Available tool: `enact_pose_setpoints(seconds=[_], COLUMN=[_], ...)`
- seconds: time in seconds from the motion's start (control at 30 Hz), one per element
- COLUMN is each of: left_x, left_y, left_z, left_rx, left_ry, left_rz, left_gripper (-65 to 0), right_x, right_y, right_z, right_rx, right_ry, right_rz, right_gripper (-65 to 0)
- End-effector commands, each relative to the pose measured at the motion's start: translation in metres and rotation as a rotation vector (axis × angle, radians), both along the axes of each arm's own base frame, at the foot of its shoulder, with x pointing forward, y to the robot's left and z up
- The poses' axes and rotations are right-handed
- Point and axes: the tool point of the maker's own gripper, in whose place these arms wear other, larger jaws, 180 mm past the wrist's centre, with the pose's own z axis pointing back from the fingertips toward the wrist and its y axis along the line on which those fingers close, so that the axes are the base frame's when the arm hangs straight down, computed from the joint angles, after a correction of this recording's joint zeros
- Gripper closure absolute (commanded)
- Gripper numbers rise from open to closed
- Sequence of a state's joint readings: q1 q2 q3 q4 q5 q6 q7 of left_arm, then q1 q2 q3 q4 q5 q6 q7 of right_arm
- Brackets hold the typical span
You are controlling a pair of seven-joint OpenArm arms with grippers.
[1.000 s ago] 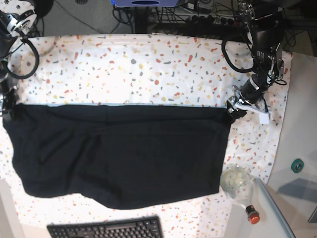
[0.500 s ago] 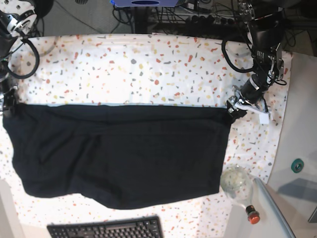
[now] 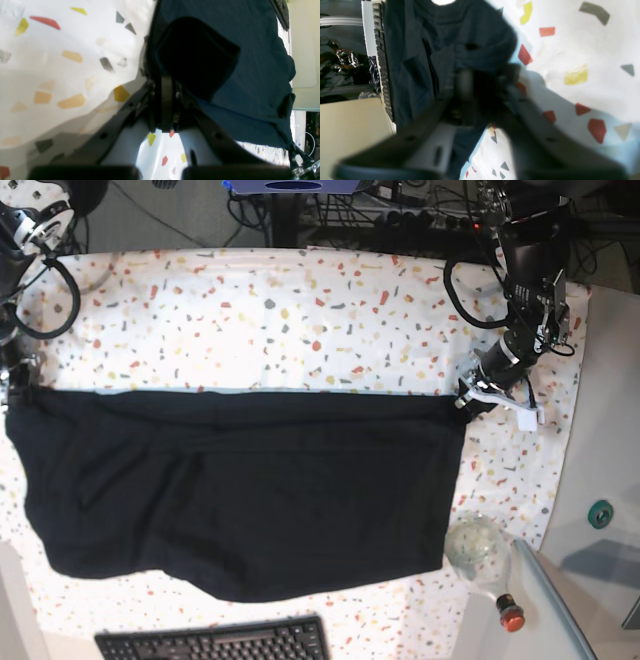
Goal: Layout the t-shirt on the table in an organized manner, then fold the t-shirt properly
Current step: 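Lift the t-shirt with both grippers, shake it, and lay it back down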
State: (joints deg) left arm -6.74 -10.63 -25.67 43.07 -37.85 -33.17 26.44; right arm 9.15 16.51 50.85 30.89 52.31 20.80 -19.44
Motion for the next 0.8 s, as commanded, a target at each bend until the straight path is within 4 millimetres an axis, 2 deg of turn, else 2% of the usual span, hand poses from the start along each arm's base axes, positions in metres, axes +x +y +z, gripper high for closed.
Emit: enact_pose_setpoints(seconds=[0.0,0.17,0.23,0.33,0.43,0.57,0.63,0.7,0.77], left_x=[0.0,0.004,0.008,0.012,0.024,0.043,0.061,0.08,0.102], left_y=[-0.004,-0.01,-0.011,-0.01,0.0,0.002,0.002,-0.001,-0.002], left_z=[-0.001,0.004,0.016,0.044,0.08,0.126,0.153,0.175,0.202], left_rx=[0.001,-0.002,0.023,0.099,0.182,0.247,0.265,0.263,0.254], left_ry=[0.028,0.057,0.051,0.029,0.013,-0.053,-0.104,-0.125,-0.17], left_rz=[-0.039,-0.097,-0.145,-0.226,-0.206,-0.201,-0.198,-0.196,-0.181], left_gripper=[0.0,0.0,0.0,0.0,0.0,0.0,0.0,0.0,0.0], right_x=[-0.003,-0.002,-0.001,0.006,0.021,0.041,0.053,0.074,0.092], right_y=[-0.008,-0.01,-0.007,-0.016,-0.023,-0.04,-0.05,-0.063,-0.07], right_z=[0.001,0.004,0.006,0.037,0.08,0.126,0.146,0.179,0.204], right_rx=[-0.008,-0.013,0.002,-0.058,-0.148,-0.2,-0.21,-0.231,-0.239], right_ry=[0.014,0.011,0.018,-0.006,-0.052,-0.07,-0.087,-0.135,-0.171], right_rz=[-0.012,-0.009,0.031,0.135,0.216,0.214,0.201,0.203,0.219], right_gripper=[0.0,0.0,0.0,0.0,0.0,0.0,0.0,0.0,0.0])
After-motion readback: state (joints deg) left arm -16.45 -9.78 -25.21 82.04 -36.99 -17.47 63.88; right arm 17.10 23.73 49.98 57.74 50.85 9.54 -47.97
